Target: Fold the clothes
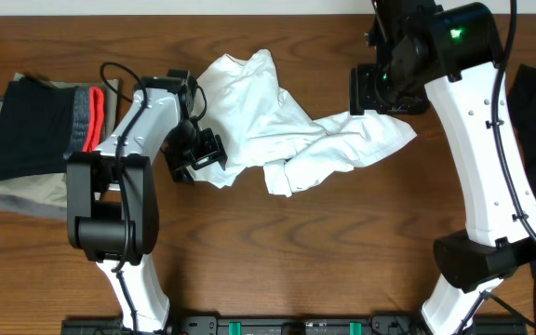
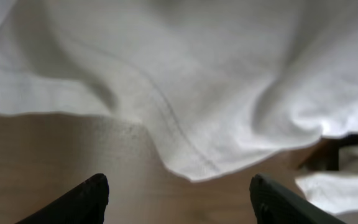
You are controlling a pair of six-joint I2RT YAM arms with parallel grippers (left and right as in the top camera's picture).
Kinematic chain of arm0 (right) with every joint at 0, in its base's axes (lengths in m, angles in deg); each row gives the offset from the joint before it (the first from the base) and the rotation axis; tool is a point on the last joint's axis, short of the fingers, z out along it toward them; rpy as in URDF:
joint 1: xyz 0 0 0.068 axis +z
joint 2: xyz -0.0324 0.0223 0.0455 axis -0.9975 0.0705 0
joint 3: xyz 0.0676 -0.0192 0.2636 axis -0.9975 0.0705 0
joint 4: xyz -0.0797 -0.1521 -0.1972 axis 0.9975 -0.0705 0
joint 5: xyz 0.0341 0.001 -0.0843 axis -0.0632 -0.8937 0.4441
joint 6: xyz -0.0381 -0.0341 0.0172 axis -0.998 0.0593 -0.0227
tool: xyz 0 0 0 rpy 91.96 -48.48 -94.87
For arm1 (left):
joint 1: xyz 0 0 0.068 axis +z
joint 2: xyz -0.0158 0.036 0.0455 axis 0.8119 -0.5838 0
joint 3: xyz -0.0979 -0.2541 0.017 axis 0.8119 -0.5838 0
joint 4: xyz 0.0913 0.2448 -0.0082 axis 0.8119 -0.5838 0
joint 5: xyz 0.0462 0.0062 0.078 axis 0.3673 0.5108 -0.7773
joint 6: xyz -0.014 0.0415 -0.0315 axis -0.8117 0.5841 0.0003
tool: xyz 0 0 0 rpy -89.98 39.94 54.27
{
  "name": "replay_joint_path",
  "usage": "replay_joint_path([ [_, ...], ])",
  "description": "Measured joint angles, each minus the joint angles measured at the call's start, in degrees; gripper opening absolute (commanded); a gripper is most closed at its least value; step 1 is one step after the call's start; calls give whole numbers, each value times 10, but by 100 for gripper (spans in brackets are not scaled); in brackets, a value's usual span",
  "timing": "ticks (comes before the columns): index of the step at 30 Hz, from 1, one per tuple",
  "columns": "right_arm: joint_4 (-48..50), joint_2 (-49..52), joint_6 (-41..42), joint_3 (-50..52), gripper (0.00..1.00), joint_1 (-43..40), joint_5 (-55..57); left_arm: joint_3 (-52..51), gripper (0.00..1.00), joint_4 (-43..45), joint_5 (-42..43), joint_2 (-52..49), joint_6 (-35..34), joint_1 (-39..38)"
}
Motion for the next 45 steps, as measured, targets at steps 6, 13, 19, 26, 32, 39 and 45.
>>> replay_joint_path([
  [6, 1, 0, 1, 0, 65, 24, 3, -40, 74, 36, 4, 0, -21, 0],
  [13, 3, 0, 1, 0, 64, 49, 10, -43, 56, 57, 7, 0, -33, 0],
  [19, 2, 0, 1, 0, 64, 59, 12, -43, 48, 63, 8, 0, -36, 0],
  [26, 2, 0, 8, 0, 64, 61, 14, -43, 24, 70, 8, 0, -41, 0],
  [32, 2, 0, 15, 5, 63, 76, 19, -43, 8, 73, 9, 0, -45, 0],
  [39, 22, 0, 28, 50, 63, 82, 20, -43, 6, 82, 8, 0, -44, 0],
  [45, 91, 0, 35, 159, 62, 96, -1, -43, 6, 86, 8, 0, -44, 0],
])
